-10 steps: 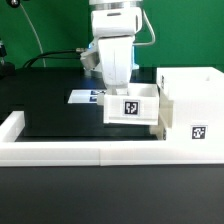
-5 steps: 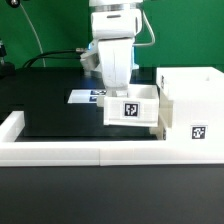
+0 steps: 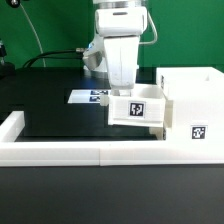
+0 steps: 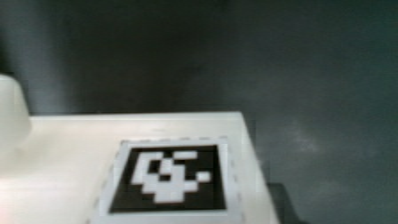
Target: Assemble drawer
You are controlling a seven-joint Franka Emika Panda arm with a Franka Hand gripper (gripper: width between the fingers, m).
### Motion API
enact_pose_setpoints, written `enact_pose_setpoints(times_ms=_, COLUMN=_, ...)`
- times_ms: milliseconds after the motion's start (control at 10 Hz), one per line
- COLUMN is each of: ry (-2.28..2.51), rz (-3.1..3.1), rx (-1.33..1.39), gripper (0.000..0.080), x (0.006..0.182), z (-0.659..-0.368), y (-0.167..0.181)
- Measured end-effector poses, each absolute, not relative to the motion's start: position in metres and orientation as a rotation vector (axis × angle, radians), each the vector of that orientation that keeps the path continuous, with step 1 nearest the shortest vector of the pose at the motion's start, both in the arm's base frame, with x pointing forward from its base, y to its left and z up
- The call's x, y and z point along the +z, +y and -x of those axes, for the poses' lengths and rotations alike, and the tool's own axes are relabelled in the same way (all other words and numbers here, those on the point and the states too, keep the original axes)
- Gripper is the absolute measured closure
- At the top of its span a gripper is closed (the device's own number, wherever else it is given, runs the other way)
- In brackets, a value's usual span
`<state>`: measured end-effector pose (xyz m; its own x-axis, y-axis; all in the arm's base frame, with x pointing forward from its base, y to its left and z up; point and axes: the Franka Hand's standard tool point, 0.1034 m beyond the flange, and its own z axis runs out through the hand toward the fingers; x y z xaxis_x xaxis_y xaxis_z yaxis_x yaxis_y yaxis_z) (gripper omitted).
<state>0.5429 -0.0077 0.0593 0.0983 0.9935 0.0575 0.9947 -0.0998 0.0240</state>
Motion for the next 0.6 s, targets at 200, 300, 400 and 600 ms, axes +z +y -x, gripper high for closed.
enact_pose_setpoints(times_ms=200, ry=-2.094, rz=2.316, rx=-0.096, gripper=0.0757, x=0.0612, z=-0.5428, y=-0.0067)
enact_pose_setpoints(times_ms=300, ry=-2.091, rz=2.316, rx=-0.093, gripper=0.0757, x=0.0596, z=-0.5419, y=-0.0072)
enact_pose_setpoints(times_ms=400, ry=-2.089, rz=2.315, rx=-0.091, gripper=0.0757, x=0.0586, z=-0.5414, y=-0.0074)
enact_pose_setpoints(times_ms=600, ry=-2.114, rz=2.289, rx=-0.081, gripper=0.0757, x=0.0567, z=-0.5394, y=-0.0053)
